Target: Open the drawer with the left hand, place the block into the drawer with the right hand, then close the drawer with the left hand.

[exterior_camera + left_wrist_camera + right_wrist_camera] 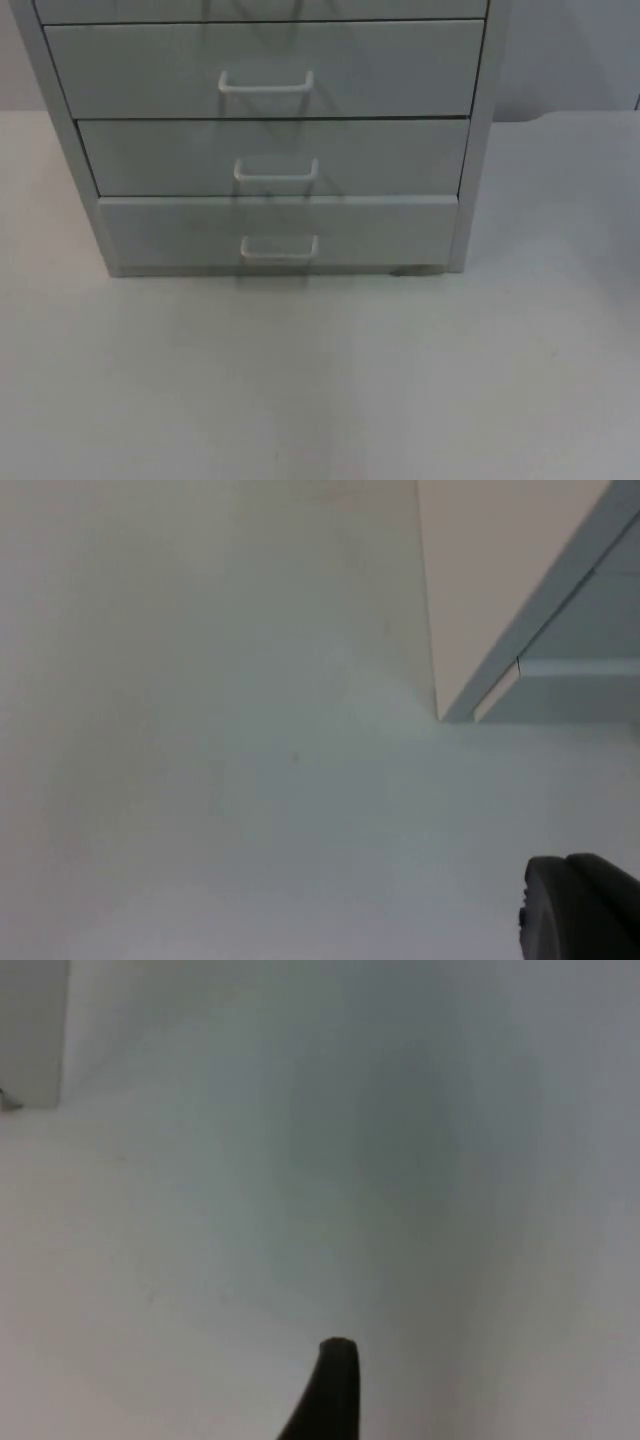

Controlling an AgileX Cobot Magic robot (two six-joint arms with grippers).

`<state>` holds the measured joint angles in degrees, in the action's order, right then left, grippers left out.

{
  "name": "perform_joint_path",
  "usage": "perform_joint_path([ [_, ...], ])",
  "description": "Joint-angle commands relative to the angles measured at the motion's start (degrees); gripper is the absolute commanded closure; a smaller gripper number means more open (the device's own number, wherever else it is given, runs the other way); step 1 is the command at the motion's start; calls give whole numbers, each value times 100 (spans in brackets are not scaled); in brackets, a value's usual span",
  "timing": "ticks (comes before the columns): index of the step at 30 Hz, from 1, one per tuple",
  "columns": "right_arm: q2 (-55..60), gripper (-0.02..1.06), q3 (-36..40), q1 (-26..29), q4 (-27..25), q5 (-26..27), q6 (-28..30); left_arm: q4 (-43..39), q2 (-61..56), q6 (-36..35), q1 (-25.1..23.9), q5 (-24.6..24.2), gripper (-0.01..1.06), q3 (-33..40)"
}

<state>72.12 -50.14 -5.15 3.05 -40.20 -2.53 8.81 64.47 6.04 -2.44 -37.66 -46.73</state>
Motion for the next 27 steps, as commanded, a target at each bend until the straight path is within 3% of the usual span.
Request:
perform_joint_path([
  [1,-300,30,9,-152,-141,-9,284,80,-253,13,-22,-61,105,22],
  [9,-1575,30,9,-799,-217,-69,468,122,-1477,13,-22,-147,105,22],
  [15,-2317,30,98,-957,-305,-112,454,122,-2242,13,-22,-172,105,73],
  [21,-3181,30,539,-957,-305,-62,454,226,-3268,13,-22,67,105,768],
  [27,-4158,30,1125,-957,-362,-144,454,211,-4467,463,-22,-386,105,1275],
])
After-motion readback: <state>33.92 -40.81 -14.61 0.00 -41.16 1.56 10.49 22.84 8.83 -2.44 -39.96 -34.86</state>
